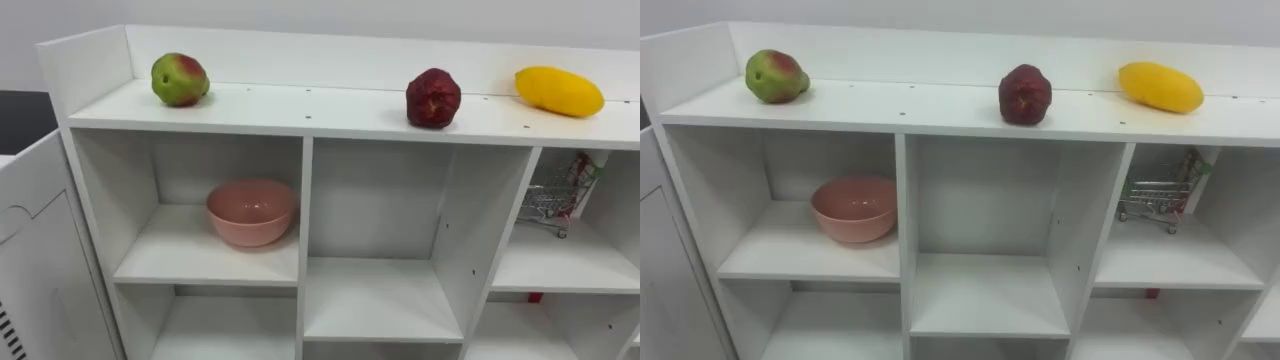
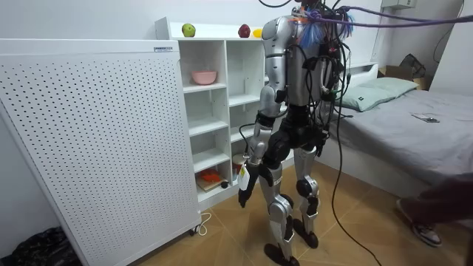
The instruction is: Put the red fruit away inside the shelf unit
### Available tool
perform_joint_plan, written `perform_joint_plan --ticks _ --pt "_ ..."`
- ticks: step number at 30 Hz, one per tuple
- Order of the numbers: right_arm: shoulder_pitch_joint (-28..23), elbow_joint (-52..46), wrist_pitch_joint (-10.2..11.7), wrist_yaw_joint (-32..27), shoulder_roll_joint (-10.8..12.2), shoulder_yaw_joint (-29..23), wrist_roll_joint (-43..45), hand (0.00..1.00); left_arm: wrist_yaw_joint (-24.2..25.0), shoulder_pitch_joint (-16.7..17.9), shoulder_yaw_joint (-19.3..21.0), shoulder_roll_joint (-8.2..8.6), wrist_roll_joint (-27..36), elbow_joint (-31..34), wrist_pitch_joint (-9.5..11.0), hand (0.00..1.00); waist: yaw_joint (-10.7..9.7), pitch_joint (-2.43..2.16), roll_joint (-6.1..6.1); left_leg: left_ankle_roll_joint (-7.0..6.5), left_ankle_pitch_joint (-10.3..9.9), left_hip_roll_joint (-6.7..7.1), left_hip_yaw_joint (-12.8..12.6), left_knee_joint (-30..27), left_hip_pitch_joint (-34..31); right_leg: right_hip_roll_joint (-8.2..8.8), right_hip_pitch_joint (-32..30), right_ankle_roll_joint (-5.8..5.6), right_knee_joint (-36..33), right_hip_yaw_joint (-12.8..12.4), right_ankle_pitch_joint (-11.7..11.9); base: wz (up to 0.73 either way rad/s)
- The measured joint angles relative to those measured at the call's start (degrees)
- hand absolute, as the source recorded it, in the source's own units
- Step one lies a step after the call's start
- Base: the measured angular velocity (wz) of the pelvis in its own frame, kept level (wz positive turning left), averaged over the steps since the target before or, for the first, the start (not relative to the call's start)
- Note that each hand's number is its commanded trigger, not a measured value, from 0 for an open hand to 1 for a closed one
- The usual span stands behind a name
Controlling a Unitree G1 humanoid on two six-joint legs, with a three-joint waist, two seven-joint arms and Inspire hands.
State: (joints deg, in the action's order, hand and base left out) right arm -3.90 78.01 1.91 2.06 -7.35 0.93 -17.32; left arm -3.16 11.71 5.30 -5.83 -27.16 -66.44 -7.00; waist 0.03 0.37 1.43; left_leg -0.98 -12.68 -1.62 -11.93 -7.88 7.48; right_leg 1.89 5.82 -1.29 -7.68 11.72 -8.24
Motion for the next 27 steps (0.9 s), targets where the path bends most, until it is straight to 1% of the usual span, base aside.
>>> perform_joint_plan --ticks 8,15,19,21,23,24,25,26,27 --pt "0.0 0.0 0.0 -0.3 0.0 0.1 -0.3 0.00 0.1 -0.7 0.0 0.01 0.0 0.0 0.0 0.00 0.0 0.06 -0.23 0.00 0.0 0.08 0.0 0.0 0.0 -0.02 0.0 0.00 0.0 -0.6 0.0 0.00" --pt "0.0 -0.2 -0.1 -2.3 0.3 -0.1 -0.4 0.00 -0.1 -0.8 0.1 0.01 0.0 -0.2 0.0 0.00 0.2 0.10 -0.35 0.00 0.0 0.11 -0.2 0.0 0.2 -0.02 0.0 0.00 0.0 -0.7 0.0 0.00" --pt "0.4 -0.5 -0.4 -2.7 0.3 -1.2 -1.4 0.00 -0.1 -0.9 0.2 -0.01 -0.1 0.0 0.1 0.00 0.1 0.08 -0.46 -0.01 0.0 0.00 0.0 0.0 0.1 0.05 0.1 0.00 0.0 -0.7 0.0 0.00" --pt "0.9 -0.9 -0.8 -2.7 0.2 -2.6 -1.6 0.00 -0.1 -0.9 0.3 -0.04 0.0 0.1 0.7 0.00 0.0 0.07 -0.60 -0.01 0.0 -0.16 0.0 0.0 0.1 0.07 0.1 0.00 0.0 -0.6 0.0 0.00" --pt "1.0 -3.4 -1.0 -2.8 0.2 -4.0 -2.6 0.00 -0.1 -0.9 0.3 -0.12 0.0 0.5 1.1 0.00 0.0 0.02 -0.39 -0.01 0.0 -0.18 0.0 0.0 0.1 0.08 0.1 0.00 -0.1 -0.4 0.0 0.00" --pt "1.5 -5.1 -0.8 -3.0 0.2 -5.3 -3.9 0.00 -0.2 -1.1 0.7 -0.12 0.0 0.6 1.3 0.00 -0.1 0.07 -0.41 -0.01 0.0 -0.11 0.0 0.0 0.2 0.10 0.1 0.00 -0.1 -0.4 0.0 0.00" --pt "2.7 -6.2 -0.9 -3.6 0.2 -6.7 -5.9 0.00 -0.4 -1.3 1.0 -0.14 0.0 0.8 1.6 0.00 -0.2 0.28 -0.02 -0.02 0.0 0.16 0.0 -0.1 0.2 0.10 0.1 0.00 -0.1 -0.4 0.0 0.00" --pt "2.7 -8.2 -1.0 -4.2 0.2 -7.2 -6.2 0.00 -0.5 -1.2 1.2 -0.12 0.0 1.3 1.7 0.00 -0.3 0.36 0.08 -0.02 0.0 0.19 0.0 -0.1 0.2 0.10 0.1 0.00 -0.1 -0.5 0.0 0.00" --pt "2.6 -13.5 -1.2 -5.2 0.2 -8.1 -6.2 0.00 -1.1 -0.9 1.3 -0.11 0.0 2.3 2.2 0.00 -0.5 0.44 0.00 -0.02 0.0 0.18 0.0 -0.3 0.1 0.13 0.0 0.00 -0.1 -0.5 0.0 0.00"
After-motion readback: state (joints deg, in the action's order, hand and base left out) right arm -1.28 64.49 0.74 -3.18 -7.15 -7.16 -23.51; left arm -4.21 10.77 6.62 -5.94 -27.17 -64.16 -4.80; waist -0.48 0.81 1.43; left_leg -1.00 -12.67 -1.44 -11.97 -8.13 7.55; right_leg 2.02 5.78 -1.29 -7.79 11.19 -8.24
